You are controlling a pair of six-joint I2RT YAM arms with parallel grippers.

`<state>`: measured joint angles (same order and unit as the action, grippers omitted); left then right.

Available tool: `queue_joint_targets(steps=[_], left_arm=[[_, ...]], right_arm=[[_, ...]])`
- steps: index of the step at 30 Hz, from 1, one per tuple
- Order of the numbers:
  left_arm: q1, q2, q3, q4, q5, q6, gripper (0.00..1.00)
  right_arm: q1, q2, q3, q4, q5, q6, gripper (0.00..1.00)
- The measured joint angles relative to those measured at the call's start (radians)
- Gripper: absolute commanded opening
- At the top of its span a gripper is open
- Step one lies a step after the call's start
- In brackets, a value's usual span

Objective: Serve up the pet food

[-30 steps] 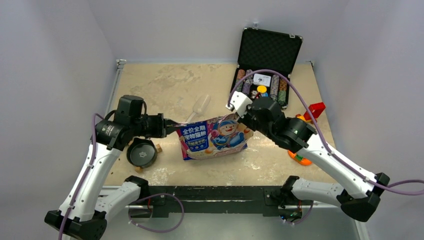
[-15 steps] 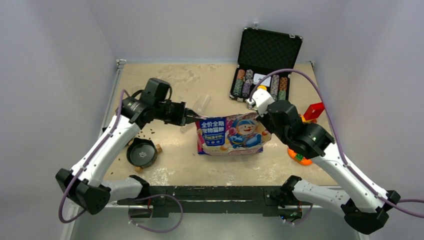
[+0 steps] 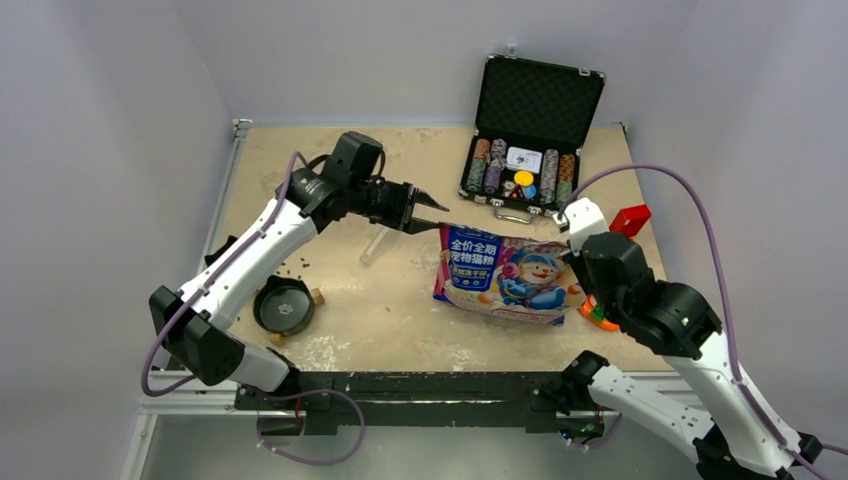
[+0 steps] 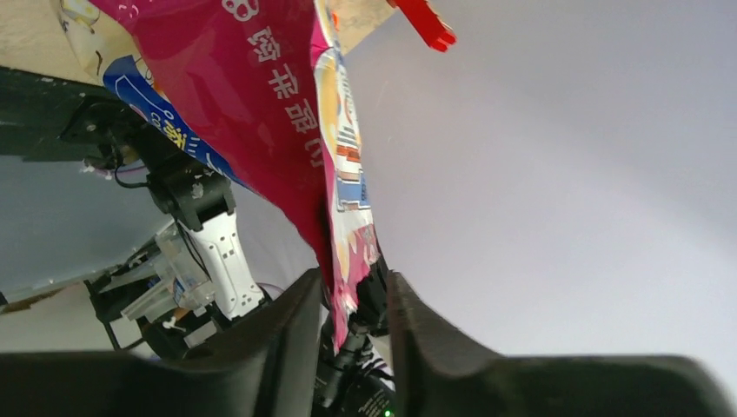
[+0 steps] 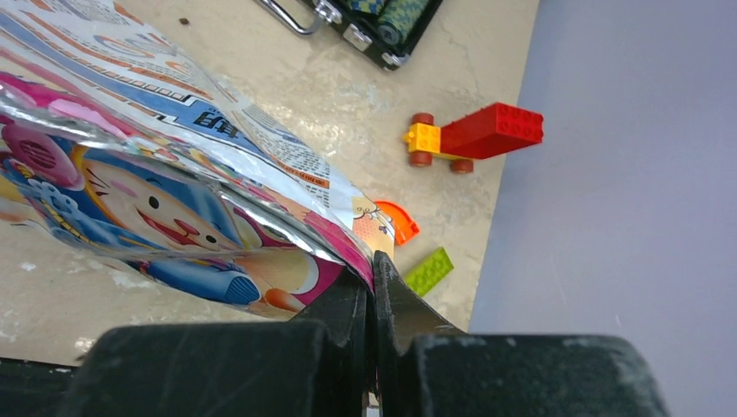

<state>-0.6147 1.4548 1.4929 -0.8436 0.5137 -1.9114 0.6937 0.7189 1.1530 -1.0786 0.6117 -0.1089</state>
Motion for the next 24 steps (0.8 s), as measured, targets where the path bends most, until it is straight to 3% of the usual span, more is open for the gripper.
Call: queue_joint_targets(steps=[2,4,5,7,16,24], left_arm=[[0.012,-0.006,0.008,0.037,0.004,-0.007,0.52],[0.019,-0.014,0.008,0.059,0.006,-0.006,0.58],[0.019,-0.020,0.008,0.070,0.006,-0.007,0.60],[0.023,-0.035,0.005,0.087,0.006,-0.007,0.62],[0.116,-0.156,0.011,0.057,-0.058,0.069,0.65],[0.202,-0.161,0.320,-0.095,-0.271,0.312,0.74]], right_arm=[[-0.005,-0.027,0.000,-0.035,0.017,0.006,0.14],[-0.012,-0.045,0.001,-0.060,0.027,0.011,0.46],[-0.016,-0.048,0.006,-0.066,0.033,0.010,0.55],[-0.022,-0.054,0.042,-0.065,0.052,0.009,0.64],[-0.027,-0.004,0.274,-0.044,0.047,0.050,0.70],[-0.027,0.104,0.585,-0.043,0.049,0.155,0.76]])
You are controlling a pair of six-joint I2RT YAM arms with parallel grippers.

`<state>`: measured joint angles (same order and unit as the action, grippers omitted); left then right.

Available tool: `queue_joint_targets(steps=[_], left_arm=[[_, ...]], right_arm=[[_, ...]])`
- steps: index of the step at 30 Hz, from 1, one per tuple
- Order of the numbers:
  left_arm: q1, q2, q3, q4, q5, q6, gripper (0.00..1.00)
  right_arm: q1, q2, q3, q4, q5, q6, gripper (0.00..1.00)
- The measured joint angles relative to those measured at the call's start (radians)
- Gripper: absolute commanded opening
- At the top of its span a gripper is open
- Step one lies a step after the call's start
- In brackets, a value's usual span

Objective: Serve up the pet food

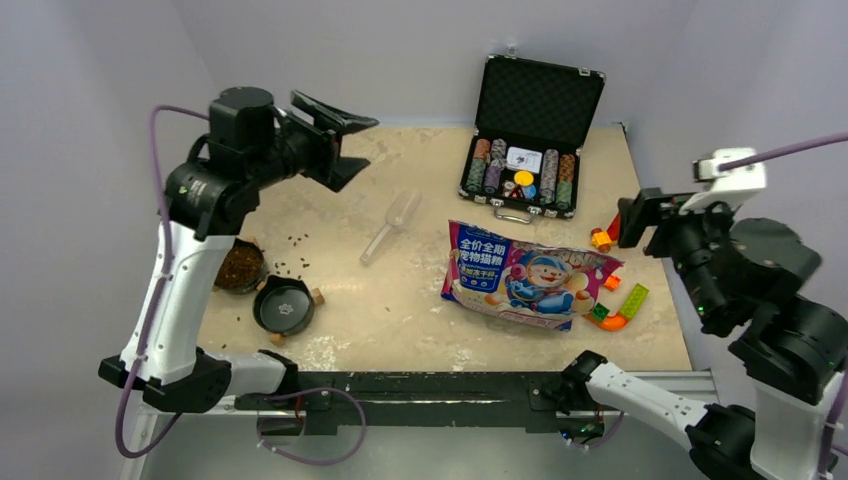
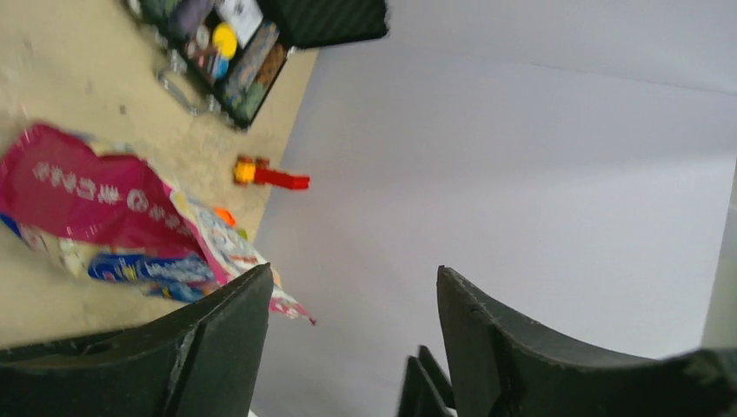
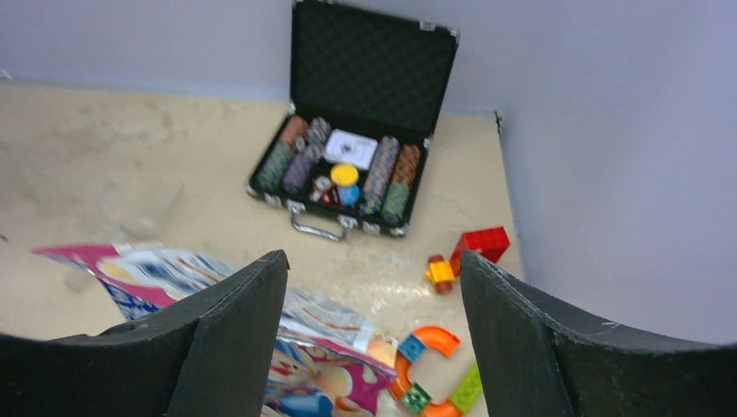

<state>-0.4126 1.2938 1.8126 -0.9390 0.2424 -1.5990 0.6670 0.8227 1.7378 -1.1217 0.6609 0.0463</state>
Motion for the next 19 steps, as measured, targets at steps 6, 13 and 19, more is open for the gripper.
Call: queue_joint_targets(steps=[6,13,19], left_arm=[[0.000,0.034,0.401,-0.106,-0.268,0.319,0.97],[0.000,-0.085,0.437,-0.058,-0.531,0.684,0.99],[0.000,-0.163,0.427,0.031,-0.682,0.948,0.99]], right_arm=[[0.000,0.060,0.257,-0.001,0.003,0.037,0.80],[0.000,0.061,0.348,0.001,0.003,0.044,0.82],[0.000,0.061,0.347,0.022,-0.005,0.043,0.87]])
